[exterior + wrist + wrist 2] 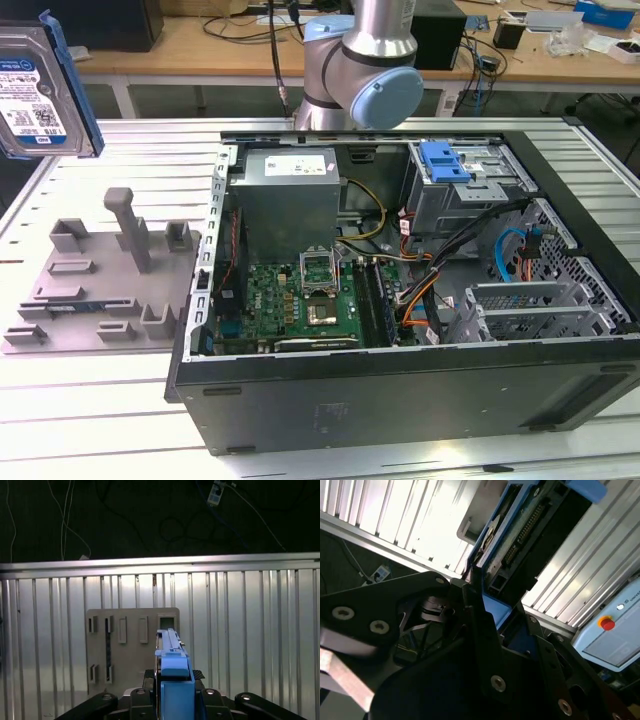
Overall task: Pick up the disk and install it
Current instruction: 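Pick up the disk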
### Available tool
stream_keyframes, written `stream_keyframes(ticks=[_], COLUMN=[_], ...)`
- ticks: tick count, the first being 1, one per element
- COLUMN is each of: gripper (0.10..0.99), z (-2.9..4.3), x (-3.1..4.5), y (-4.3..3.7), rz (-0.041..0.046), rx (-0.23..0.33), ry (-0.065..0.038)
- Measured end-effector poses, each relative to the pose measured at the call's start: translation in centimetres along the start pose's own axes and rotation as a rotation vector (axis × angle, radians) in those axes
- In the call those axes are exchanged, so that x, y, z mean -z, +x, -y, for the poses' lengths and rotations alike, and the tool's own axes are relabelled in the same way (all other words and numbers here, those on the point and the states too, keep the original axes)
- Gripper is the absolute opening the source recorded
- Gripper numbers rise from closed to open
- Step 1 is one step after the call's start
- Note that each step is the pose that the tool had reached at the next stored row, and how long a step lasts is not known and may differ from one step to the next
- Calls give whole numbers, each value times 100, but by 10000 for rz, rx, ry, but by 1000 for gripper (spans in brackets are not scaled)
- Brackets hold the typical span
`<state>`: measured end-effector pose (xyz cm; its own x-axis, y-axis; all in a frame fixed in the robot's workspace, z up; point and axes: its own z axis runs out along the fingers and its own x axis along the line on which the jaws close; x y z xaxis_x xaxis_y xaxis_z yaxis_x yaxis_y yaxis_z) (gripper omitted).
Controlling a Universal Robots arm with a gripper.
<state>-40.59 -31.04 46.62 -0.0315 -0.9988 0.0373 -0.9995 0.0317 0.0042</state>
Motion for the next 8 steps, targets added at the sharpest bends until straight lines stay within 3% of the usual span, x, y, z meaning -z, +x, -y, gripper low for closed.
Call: stream_keyframes(ticks=[4, 8], gripper=[365, 365], z=[63, 191], x=[6, 5], y=[42, 108], rz=[1, 1], rx=[1, 1], ry=[3, 3])
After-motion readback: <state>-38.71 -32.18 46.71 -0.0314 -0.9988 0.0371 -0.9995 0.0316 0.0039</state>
